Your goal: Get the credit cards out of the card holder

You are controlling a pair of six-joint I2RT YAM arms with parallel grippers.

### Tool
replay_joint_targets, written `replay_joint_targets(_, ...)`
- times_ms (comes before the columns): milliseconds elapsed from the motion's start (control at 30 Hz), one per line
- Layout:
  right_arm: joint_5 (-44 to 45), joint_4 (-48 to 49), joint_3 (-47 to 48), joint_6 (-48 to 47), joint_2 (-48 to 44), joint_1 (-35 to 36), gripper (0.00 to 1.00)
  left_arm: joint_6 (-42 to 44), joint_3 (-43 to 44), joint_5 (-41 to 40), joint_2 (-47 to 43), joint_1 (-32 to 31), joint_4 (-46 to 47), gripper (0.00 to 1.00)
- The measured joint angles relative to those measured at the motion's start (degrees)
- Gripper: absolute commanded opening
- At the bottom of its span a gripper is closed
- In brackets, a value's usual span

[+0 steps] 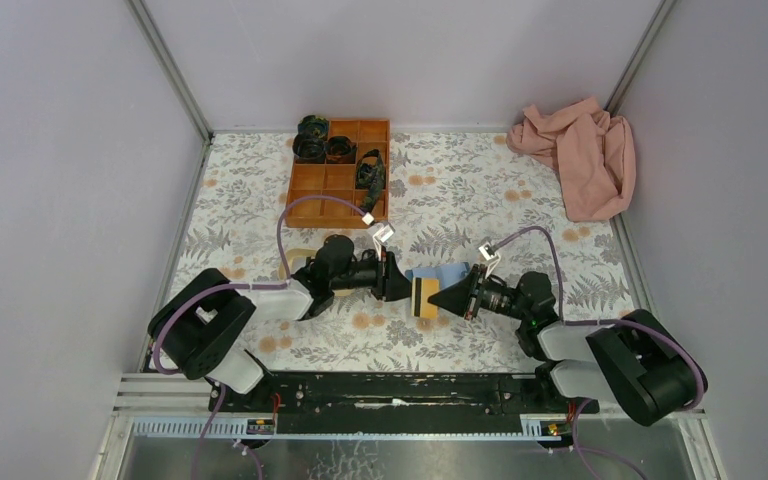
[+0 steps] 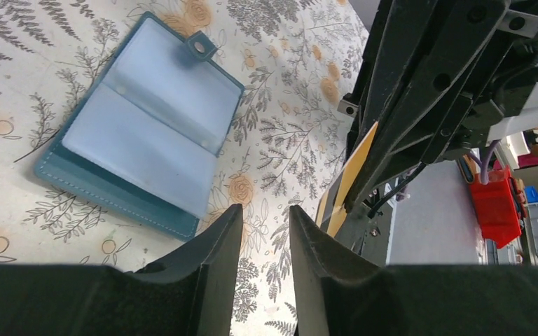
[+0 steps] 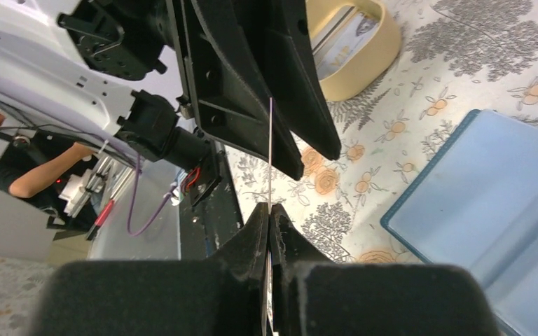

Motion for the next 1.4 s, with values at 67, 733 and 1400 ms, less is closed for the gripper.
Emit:
replay_joint_targets(67,-1.1,2.3,0.0,1.1,1.0,0.0,0.0,-0.2,-0.1,0.8,0.0,0.0,0.8,0.35)
replay_joint_targets(733,6.3,-9.7,-1.7,-3.7,-16.7,-0.8,0.0,-4.4,-2.0,3.1,0.0,0.5,8.3,0.4)
replay_joint_targets(1400,2.3,0.2,-2.2,0.2,-6.6,-0.8,0.0,-8.8,-3.3,7.4,2.8,1.6,15.5,0.36)
